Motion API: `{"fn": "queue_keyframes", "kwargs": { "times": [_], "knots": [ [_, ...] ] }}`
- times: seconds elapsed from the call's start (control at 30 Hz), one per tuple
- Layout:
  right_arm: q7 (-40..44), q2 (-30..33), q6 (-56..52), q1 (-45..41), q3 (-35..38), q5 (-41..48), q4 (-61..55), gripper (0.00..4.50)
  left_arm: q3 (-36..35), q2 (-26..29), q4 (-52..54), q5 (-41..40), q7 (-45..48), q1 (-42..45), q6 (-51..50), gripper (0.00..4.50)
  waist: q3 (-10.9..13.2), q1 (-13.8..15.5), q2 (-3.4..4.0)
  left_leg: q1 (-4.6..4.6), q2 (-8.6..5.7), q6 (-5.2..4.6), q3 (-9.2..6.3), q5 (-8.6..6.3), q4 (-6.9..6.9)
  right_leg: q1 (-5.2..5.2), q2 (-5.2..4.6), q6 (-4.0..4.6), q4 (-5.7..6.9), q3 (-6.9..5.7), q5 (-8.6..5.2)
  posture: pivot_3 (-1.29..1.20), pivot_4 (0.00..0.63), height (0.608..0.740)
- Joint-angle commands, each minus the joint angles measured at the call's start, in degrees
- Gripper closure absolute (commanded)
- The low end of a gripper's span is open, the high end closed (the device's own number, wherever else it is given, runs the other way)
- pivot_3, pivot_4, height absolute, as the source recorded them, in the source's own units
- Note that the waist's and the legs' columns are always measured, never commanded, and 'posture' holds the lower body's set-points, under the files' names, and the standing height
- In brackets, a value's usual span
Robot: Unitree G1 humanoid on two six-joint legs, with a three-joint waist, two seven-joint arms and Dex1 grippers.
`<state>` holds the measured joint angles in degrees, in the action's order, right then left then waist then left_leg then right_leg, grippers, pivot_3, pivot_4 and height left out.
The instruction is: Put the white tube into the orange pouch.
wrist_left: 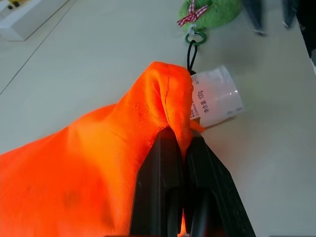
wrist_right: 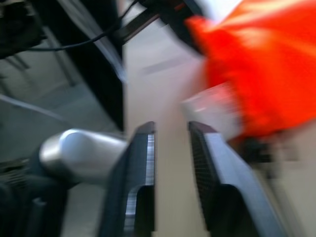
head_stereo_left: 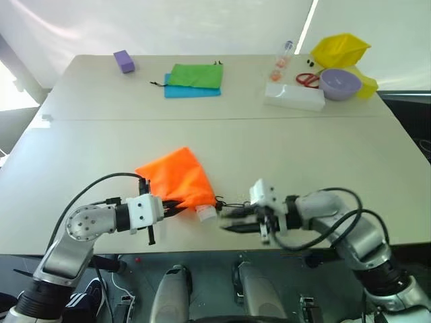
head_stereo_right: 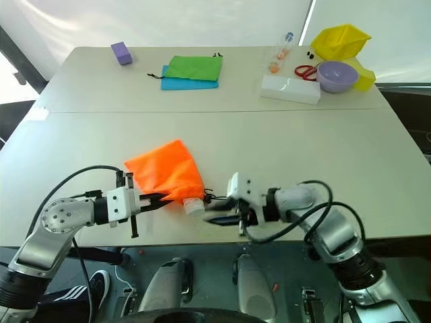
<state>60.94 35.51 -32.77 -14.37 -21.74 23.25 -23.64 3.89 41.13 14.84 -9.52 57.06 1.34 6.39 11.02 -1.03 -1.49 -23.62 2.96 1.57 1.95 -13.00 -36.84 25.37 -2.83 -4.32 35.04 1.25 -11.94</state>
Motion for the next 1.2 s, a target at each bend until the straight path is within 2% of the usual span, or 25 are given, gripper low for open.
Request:
{"fn": "queue_keyframes", "kwargs": {
  "times": [0.03, 0.17, 0.67, 0.83, 0.93, 1.2],
  "knots": [
    [-1.32, -2.36, 4.81, -1.93, -1.59, -3.77, 2.95, 4.45, -0.25, 0.35, 2.6, -0.35, -0.38, 0.42, 0.07, 4.5, 0.0, -0.13, 0.0, 0.01, 0.01, 0.0, 0.0, 0.0, 0.0, 0.0, 0.01, 0.0, 0.0, 0.0, 0.0, 0.0, 0.15, 0.74],
    [-3.38, -5.66, 8.2, -2.99, -2.28, -6.55, 6.0, 4.45, -0.48, 0.5, 3.07, -0.38, -0.43, 0.18, -0.21, 4.5, 0.0, -0.1, 0.0, 0.02, 0.01, 0.01, -0.02, -0.01, -0.01, 0.01, 0.02, 0.01, 0.0, -0.01, 0.01, 0.0, 0.15, 0.74],
    [-10.51, -10.28, 15.34, -5.69, -1.46, -16.17, 11.06, 4.45, -0.03, 0.89, 3.69, -0.9, 0.95, -0.19, -0.79, 4.5, 0.0, 0.02, 0.0, -0.02, 0.03, 0.04, -0.02, -0.02, 0.02, 0.06, 0.08, 0.21, 0.06, -0.02, 0.13, 0.0, 0.15, 0.74],
    [-9.26, -10.48, 17.29, -6.2, -1.36, -15.78, 10.78, 4.45, -0.05, 1.44, 3.09, -1.11, 1.76, -0.76, 0.08, 4.5, 0.0, 0.0, 0.01, -0.03, 0.02, 0.04, 0.01, -0.02, 0.02, 0.06, 0.06, 0.21, 0.05, -0.02, 0.13, 0.0, 0.15, 0.74],
    [-11.98, -12.11, 18.46, -8.21, 0.14, -16.93, 14.12, 4.45, 0.04, 1.78, 2.82, -0.86, 2.31, -1.0, 0.59, 4.5, 0.01, -0.19, 0.01, -0.02, 0.04, 0.04, -0.01, -0.02, 0.02, 0.06, 0.08, 0.21, 0.06, -0.02, 0.13, 0.0, 0.15, 0.74],
    [-8.98, -10.79, 20.15, -6.91, -2.23, -17.76, 14.18, 4.45, -0.71, 2.71, 3.78, -2.49, 3.2, -1.69, -0.12, 4.5, 0.01, -0.05, 0.01, -0.03, 0.04, 0.04, 0.01, -0.03, 0.03, 0.06, 0.06, 0.22, 0.05, -0.03, 0.13, 0.0, 0.15, 0.74]
  ]
}}
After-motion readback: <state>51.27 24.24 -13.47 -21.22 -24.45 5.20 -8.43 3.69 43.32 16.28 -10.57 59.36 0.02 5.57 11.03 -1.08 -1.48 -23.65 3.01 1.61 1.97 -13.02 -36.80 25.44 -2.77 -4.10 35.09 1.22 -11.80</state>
